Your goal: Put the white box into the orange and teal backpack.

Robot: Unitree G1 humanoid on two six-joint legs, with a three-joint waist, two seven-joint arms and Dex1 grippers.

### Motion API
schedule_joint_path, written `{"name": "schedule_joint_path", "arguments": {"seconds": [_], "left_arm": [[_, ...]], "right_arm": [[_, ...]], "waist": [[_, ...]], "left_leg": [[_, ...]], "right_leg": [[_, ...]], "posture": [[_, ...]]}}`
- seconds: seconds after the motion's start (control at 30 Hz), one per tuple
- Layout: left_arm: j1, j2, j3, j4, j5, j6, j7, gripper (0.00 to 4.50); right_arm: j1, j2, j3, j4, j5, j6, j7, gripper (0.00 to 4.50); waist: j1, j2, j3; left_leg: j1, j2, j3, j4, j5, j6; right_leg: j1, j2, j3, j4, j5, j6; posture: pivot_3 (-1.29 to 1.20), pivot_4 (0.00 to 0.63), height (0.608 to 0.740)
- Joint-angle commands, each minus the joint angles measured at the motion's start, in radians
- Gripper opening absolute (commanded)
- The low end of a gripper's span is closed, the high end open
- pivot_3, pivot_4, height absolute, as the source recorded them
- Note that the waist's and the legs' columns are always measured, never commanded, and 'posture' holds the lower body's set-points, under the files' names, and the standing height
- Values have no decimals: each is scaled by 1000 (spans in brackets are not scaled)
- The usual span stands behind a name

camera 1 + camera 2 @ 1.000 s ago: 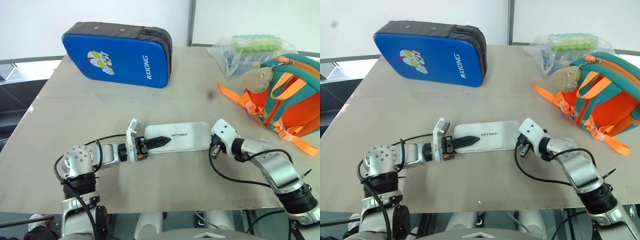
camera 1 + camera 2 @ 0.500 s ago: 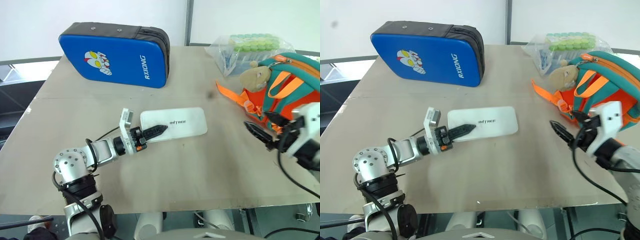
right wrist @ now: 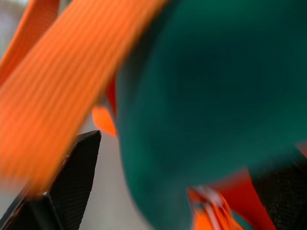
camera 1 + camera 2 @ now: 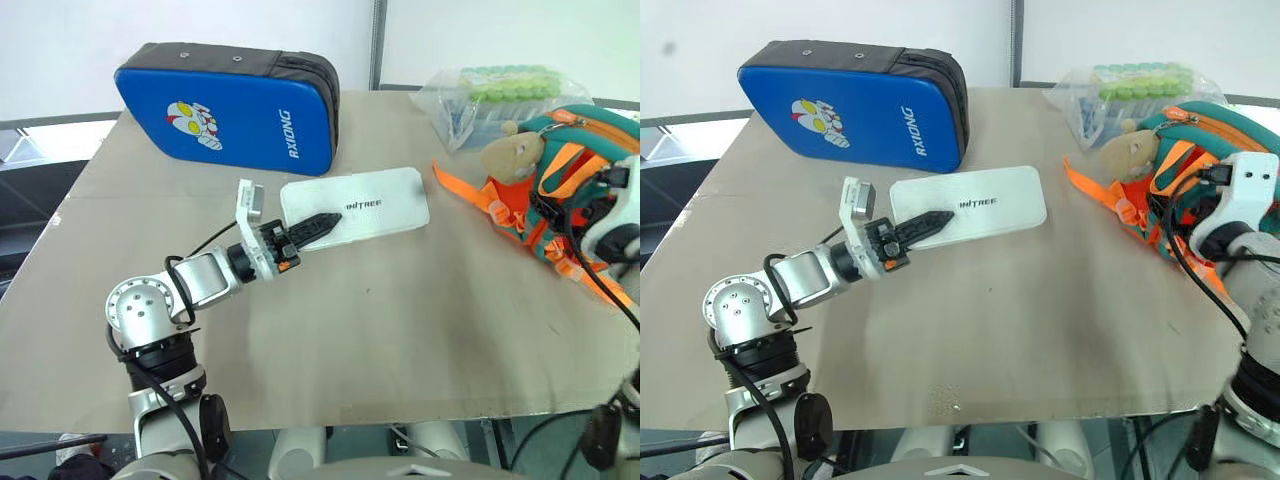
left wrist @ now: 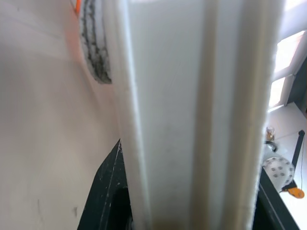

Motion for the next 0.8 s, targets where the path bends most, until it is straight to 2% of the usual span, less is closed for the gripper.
{"name": "schedule_joint_path", "arguments": {"seconds": [0.03, 0.17, 0.23, 0.27, 0.33, 0.4, 0.57, 0.7, 0.8], "left_arm": [[18, 15, -16, -79, -70, -81, 32, 1091], [50, 22, -28, -116, -70, -160, 65, 1091], [64, 14, -16, -135, -47, -225, 75, 1091], [68, 12, -12, -139, -41, -251, 76, 1091], [80, 18, -7, -140, -29, -298, 73, 1091], [85, 19, -1, -139, -12, -348, 72, 1091], [81, 52, -5, -155, 55, -442, 26, 1091], [86, 75, 14, -189, 146, -555, -70, 1091], [89, 124, 37, -179, 137, -568, -121, 1091]], "right_arm": [[-34, -16, 101, 87, -92, -178, 32, 4500], [-39, -86, 193, 184, -198, -376, 114, 3390], [-76, -92, 202, 220, -208, -471, 151, 2260], [-91, -89, 201, 232, -202, -495, 166, 1917], [-121, -115, 236, 243, -183, -533, 269, 857], [-153, -140, 272, 249, -149, -548, 384, 33], [-267, -141, 272, 256, 14, -508, 575, 33], [-364, -153, 223, 223, 236, -368, 654, 33], [-404, -191, 204, 203, 364, -274, 687, 33]], "waist": [[-5, 0, 0], [-5, 1, 0], [-6, 0, 1], [-7, 1, 1], [-13, 1, 1], [-17, 2, 2], [-19, 2, 4], [-17, 4, 8], [-15, 4, 9]], "left_leg": [[0, 0, 0, 0, 0, 0], [-1, 0, 1, -1, 0, 0], [-2, 0, 2, -1, 0, 0], [-2, 0, 2, 0, 0, 0], [-1, 0, 2, 0, 0, 0], [-1, 0, 2, -1, 0, 0], [0, 1, 2, -2, 0, 0], [-2, 1, 2, -3, 0, 0], [-11, 1, 0, -2, 0, 0]], "right_leg": [[0, 0, 0, 0, 0, 1], [0, 0, -1, -1, 2, 4], [0, 0, -1, -1, 2, 4], [0, 0, -1, -2, 2, 4], [0, 0, -1, -1, 2, 4], [0, 1, -1, -1, 2, 4], [0, 2, -2, -1, 2, 4], [-1, 1, -2, -2, 2, 4], [-9, 1, -5, -2, 2, 4]], "posture": [[0, 150, 740], [0, 150, 740], [0, 150, 740], [0, 150, 740], [0, 150, 740], [0, 150, 740], [0, 150, 740], [0, 150, 740], [0, 150, 740]]}}
